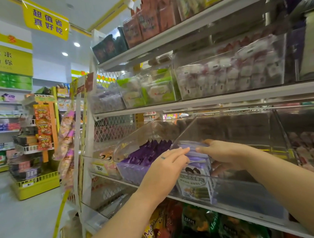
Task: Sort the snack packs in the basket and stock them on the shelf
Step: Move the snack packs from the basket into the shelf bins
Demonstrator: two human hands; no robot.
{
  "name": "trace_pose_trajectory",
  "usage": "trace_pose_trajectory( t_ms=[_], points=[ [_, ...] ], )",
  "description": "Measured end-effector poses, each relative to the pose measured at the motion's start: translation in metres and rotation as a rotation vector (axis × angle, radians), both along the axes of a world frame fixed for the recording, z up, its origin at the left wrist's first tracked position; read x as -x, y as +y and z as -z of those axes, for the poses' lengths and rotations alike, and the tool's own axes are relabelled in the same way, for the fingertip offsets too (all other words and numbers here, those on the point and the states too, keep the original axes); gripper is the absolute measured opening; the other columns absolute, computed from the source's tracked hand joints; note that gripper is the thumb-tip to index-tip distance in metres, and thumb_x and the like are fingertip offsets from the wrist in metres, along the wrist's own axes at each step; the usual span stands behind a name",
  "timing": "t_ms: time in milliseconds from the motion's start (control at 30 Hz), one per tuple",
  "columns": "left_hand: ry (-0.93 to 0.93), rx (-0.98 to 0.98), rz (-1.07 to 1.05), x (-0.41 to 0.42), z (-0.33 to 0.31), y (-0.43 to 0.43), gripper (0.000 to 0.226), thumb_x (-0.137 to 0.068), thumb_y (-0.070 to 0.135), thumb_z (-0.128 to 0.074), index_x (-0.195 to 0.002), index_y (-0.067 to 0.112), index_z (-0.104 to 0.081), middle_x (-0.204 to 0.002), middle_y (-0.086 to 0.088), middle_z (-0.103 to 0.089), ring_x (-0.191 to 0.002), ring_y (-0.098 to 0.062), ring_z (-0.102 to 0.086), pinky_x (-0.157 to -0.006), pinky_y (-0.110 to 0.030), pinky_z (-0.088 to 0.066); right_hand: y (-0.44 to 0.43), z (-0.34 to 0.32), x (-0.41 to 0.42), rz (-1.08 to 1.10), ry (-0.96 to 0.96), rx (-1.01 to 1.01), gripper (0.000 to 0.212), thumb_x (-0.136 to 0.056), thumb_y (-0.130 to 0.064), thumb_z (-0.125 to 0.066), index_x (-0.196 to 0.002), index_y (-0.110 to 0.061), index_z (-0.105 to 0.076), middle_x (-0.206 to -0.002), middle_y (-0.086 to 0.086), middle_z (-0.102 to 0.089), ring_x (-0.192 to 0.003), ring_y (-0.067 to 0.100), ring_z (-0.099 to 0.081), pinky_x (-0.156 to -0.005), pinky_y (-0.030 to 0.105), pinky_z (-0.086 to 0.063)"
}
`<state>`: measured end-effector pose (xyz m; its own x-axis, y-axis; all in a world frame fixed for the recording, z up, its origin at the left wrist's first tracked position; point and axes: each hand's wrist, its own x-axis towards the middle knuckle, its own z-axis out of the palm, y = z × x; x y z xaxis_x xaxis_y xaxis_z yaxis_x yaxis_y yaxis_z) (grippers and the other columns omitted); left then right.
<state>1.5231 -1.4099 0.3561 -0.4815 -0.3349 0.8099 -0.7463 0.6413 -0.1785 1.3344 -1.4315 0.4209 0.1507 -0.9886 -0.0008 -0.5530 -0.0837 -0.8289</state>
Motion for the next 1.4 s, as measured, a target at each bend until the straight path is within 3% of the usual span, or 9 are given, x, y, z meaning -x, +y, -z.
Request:
trace_pose_trajectory(
  t_ms=[133, 200, 300, 400, 533, 800, 1000, 1133, 1400],
  points=[
    [0.02, 0.037, -0.037, -0.005, 0.001, 0.0, 0.014, -0.081, 0.004, -0.071, -0.095, 0.006, -0.07, -0.122, -0.012, -0.066, -0.107, -0.025, -0.066, -0.089, -0.043, -0.055, 0.005, 0.002, 0.005, -0.013, 0.037, -0.004, 0.078, -0.087, -0.061, -0.052, -0.149, -0.023, -0.024, -0.145, 0.009, -0.042, -0.113, 0.03, -0.056, -0.084, 0.044, -0.056],
    [0.018, 0.038, -0.033, -0.006, 0.0, 0.004, 0.016, -0.085, 0.009, -0.068, -0.101, 0.008, -0.07, -0.124, -0.01, -0.065, -0.11, -0.024, -0.065, -0.093, -0.041, -0.053, 0.011, -0.001, 0.009, -0.015, 0.149, 0.069, 0.082, -0.087, -0.065, -0.047, -0.151, -0.022, -0.022, -0.15, 0.008, -0.038, -0.125, 0.029, -0.049, -0.095, 0.044, -0.05],
    [0.058, -0.024, -0.042, -0.011, -0.004, 0.012, 0.026, -0.094, 0.017, -0.059, -0.119, 0.015, -0.065, -0.139, -0.004, -0.054, -0.125, -0.019, -0.053, -0.106, -0.034, -0.039, 0.026, -0.006, 0.006, -0.003, 0.213, 0.465, 0.065, -0.092, -0.047, -0.055, -0.146, -0.017, -0.034, -0.146, 0.006, -0.044, -0.13, 0.02, -0.046, -0.104, 0.034, -0.039],
    [0.136, -0.053, -0.103, -0.024, -0.002, 0.02, 0.033, -0.097, 0.022, -0.054, -0.13, 0.018, -0.058, -0.144, 0.002, -0.049, -0.13, -0.015, -0.046, -0.109, -0.029, -0.031, 0.049, -0.005, -0.013, -0.053, 0.254, 0.963, 0.035, -0.09, -0.022, -0.064, -0.124, -0.02, -0.058, -0.117, -0.006, -0.061, -0.112, 0.012, -0.056, -0.095, 0.024, -0.042],
    [0.21, -0.08, -0.164, -0.057, 0.023, 0.037, 0.027, -0.096, 0.022, -0.055, -0.121, 0.017, -0.062, -0.125, 0.001, -0.062, -0.115, -0.019, -0.057, -0.099, -0.031, -0.037, 0.069, 0.019, -0.059, -0.183, 0.342, 1.161, 0.02, -0.087, -0.013, -0.065, -0.106, -0.019, -0.068, -0.094, -0.01, -0.063, -0.091, 0.012, -0.058, -0.081, 0.03, -0.048],
    [0.412, -0.408, -0.372, -0.167, 0.137, 0.056, 0.019, -0.099, 0.029, -0.051, -0.106, 0.022, -0.066, -0.099, 0.004, -0.068, -0.093, -0.019, -0.063, -0.083, -0.042, -0.048, 0.048, 0.14, -0.166, -0.418, 0.423, 0.913, 0.021, -0.089, -0.02, -0.057, -0.107, -0.023, -0.065, -0.098, -0.006, -0.066, -0.093, 0.017, -0.061, -0.079, 0.036, -0.05],
    [0.6, -0.662, -0.544, -0.231, 0.253, 0.06, 0.02, -0.096, 0.033, -0.054, -0.114, 0.029, -0.061, -0.101, 0.009, -0.068, -0.093, -0.013, -0.063, -0.078, -0.036, -0.052, 0.001, 0.271, -0.228, -0.562, 0.574, 0.545, 0.027, -0.087, -0.024, -0.056, -0.114, -0.025, -0.062, -0.11, -0.005, -0.065, -0.105, 0.017, -0.06, -0.085, 0.034, -0.049],
    [0.659, -0.881, -0.652, -0.257, 0.313, 0.038, 0.025, -0.096, 0.03, -0.052, -0.119, 0.026, -0.06, -0.111, 0.006, -0.066, -0.103, -0.018, -0.062, -0.086, -0.034, -0.049, -0.028, 0.348, -0.255, -0.617, 0.647, 0.32, 0.041, -0.09, -0.028, -0.059, -0.13, -0.018, -0.054, -0.13, 0.003, -0.058, -0.118, 0.02, -0.054, -0.095, 0.032, -0.044],
    [0.838, -1.119, -0.71, -0.282, 0.386, 0.003, 0.031, -0.094, 0.02, -0.055, -0.125, 0.016, -0.059, -0.117, -0.008, -0.066, -0.103, -0.024, -0.063, -0.087, -0.032, -0.05, -0.072, 0.416, -0.306, -0.605, 0.695, 0.076, 0.071, -0.087, -0.045, -0.062, -0.144, -0.018, -0.031, -0.144, 0.01, -0.037, -0.13, 0.028, -0.04, -0.103, 0.04, -0.039]
  ],
)
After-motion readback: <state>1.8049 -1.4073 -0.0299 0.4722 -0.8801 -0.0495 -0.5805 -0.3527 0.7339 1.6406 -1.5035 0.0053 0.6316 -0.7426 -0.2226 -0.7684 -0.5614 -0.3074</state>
